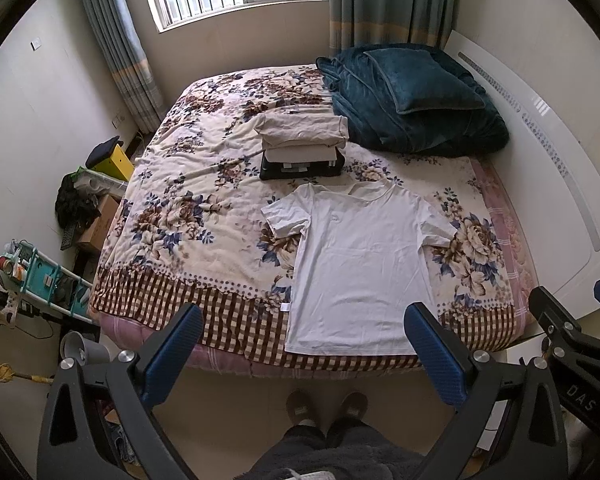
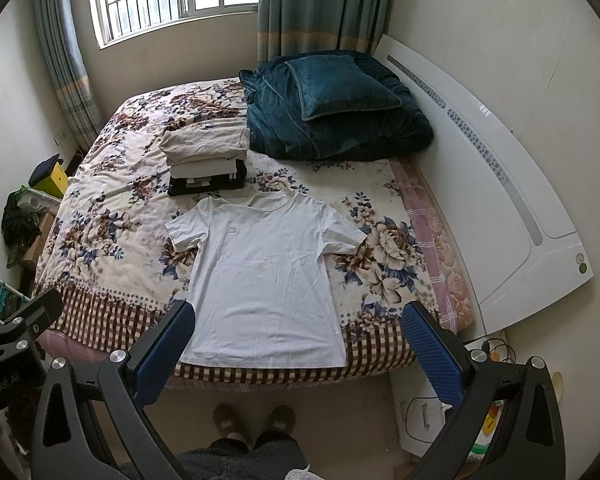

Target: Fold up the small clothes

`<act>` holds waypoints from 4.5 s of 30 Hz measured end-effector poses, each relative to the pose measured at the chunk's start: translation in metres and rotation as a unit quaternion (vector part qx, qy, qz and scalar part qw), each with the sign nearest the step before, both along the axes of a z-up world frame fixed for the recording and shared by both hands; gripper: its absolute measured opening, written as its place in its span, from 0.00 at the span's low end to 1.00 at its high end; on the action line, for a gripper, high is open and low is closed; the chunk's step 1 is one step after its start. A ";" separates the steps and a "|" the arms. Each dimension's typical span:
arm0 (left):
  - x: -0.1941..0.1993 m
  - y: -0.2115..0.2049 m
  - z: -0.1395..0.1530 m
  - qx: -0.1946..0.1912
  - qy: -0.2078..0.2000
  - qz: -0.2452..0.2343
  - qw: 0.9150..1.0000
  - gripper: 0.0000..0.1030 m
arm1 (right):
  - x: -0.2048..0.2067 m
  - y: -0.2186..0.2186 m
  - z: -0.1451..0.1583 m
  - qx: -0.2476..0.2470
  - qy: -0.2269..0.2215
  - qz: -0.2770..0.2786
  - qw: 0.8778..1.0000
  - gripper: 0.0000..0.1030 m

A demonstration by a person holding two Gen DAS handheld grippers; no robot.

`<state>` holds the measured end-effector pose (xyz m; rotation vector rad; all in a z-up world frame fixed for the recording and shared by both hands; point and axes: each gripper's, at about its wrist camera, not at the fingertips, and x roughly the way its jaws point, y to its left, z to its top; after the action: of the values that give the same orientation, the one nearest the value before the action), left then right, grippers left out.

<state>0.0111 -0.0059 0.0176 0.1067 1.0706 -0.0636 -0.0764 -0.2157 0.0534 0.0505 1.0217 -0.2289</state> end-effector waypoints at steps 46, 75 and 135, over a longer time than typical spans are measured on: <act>0.012 -0.008 0.022 -0.007 -0.012 0.001 1.000 1.00 | -0.002 -0.012 0.026 -0.002 -0.011 -0.004 1.000 1.00; 0.181 -0.028 -0.170 0.054 0.023 0.017 0.998 1.00 | 0.155 -0.117 -0.213 0.053 0.075 -0.211 0.973 1.00; 0.366 0.022 -0.515 0.088 0.182 0.189 0.961 1.00 | 0.460 0.006 -0.654 -0.037 0.131 0.155 0.979 0.16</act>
<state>0.3771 0.0161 -0.4973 0.0487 1.4471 0.3714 0.3838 -0.2101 -0.6003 -0.2107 1.2651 0.0120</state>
